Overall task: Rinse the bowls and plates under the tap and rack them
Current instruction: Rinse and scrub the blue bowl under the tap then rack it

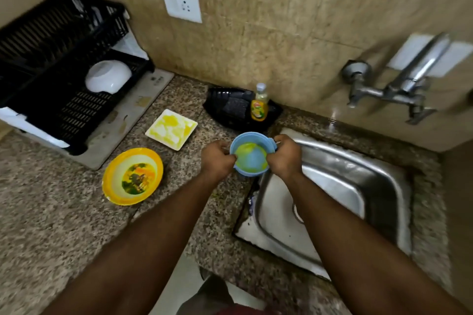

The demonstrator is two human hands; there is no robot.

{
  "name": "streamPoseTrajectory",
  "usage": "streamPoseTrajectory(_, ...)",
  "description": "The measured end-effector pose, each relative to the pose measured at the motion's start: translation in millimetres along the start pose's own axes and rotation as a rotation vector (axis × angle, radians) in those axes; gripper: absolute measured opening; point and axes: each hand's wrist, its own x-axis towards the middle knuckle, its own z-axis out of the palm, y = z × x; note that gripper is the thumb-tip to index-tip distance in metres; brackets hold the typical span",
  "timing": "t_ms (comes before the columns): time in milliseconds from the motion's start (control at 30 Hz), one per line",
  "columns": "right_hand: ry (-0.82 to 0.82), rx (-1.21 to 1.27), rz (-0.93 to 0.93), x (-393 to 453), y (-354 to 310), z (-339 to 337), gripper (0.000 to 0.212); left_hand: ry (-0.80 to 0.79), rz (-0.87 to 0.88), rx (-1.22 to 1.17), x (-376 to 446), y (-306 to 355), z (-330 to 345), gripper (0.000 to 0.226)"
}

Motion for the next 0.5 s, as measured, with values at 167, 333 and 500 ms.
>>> streamPoseTrajectory(167, 0.081, 0.161, 0.072, 2.6, 39.8, -79.6, 0.026, -0.168, -0.163, -0.414, -25.7, 57.9, 53.1, 0.013)
streamPoseTrajectory(333, 0.144, 0.232, 0.085, 1.4, 74.8, -151.1, 0.024, -0.303, -0.169, -0.439, -52.5, 109.1, 111.1, 0.01)
streamPoseTrajectory(500, 0.197, 0.202, 0.107, 2.8, 93.2, -210.8, 0.006, -0.281, -0.109, -0.395, -77.0, 145.0, 151.6, 0.006)
